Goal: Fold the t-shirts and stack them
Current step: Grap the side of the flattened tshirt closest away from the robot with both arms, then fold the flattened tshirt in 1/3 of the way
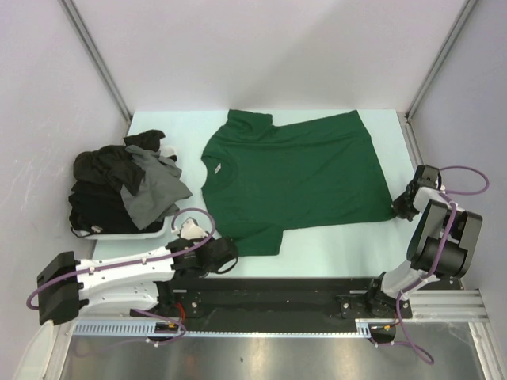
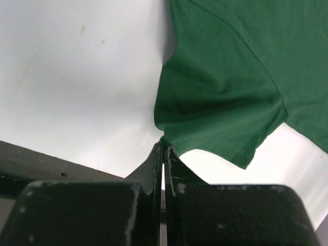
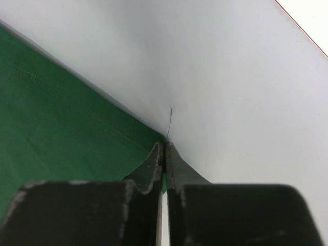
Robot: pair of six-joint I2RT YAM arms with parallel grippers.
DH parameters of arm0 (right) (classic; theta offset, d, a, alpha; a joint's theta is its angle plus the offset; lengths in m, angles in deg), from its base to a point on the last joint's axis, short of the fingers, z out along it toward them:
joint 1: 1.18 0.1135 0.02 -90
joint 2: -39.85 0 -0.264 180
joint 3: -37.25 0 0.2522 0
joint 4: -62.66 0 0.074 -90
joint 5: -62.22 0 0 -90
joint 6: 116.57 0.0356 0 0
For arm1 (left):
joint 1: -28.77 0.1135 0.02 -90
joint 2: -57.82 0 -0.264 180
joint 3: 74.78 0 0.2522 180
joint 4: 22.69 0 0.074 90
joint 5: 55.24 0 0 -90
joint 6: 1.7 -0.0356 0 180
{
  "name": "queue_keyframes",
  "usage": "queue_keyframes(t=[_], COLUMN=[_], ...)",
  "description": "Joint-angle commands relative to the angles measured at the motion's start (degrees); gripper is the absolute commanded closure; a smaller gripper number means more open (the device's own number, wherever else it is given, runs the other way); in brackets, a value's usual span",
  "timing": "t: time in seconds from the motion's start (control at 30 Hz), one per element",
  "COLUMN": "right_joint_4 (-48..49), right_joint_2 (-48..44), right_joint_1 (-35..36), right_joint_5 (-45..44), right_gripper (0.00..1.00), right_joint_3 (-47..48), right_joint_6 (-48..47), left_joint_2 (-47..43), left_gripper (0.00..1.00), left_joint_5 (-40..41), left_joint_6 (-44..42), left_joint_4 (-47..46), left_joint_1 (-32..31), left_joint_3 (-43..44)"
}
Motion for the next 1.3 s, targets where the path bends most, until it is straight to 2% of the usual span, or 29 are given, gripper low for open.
queue_keyframes(t=[0.0, 0.27, 0.47, 0.83, 0.97, 1.0, 1.27], right_joint_4=[-7.2, -10.8, -15.3, -11.5, -9.7, -9.6, -8.0], right_joint_2=[4.7, 2.6, -0.4, -4.3, -5.1, -5.3, -7.7], right_joint_1=[0.7, 1.8, 3.4, 3.3, 3.7, 3.7, 3.1], right_joint_5=[1.7, 2.1, 1.4, 9.0, 9.8, 10.0, 10.8], right_gripper=[1.00, 1.00, 1.00, 1.00, 1.00, 1.00, 1.00], right_joint_3=[-2.4, 2.6, 7.0, 10.7, 11.1, 11.3, 12.3], right_joint_6=[0.2, 0.1, -0.2, 5.7, 7.2, 7.3, 7.9], left_joint_2=[-1.0, -3.3, -4.5, -4.2, -3.0, -2.8, -3.4], left_gripper=[1.00, 1.00, 1.00, 1.00, 1.00, 1.00, 1.00], left_joint_5=[1.0, 2.2, 6.5, 13.0, 15.3, 15.5, 17.6], left_joint_6=[0.6, -2.2, -9.7, -19.9, -27.1, -31.1, -45.5], left_joint_4=[0.1, 2.4, 6.1, 11.9, 8.4, 7.0, -0.7], left_joint_1=[0.5, 2.3, 6.0, 8.5, 8.5, 8.5, 8.5], left_joint_3=[-0.4, 1.0, 7.9, 20.7, 24.0, 24.3, 24.9])
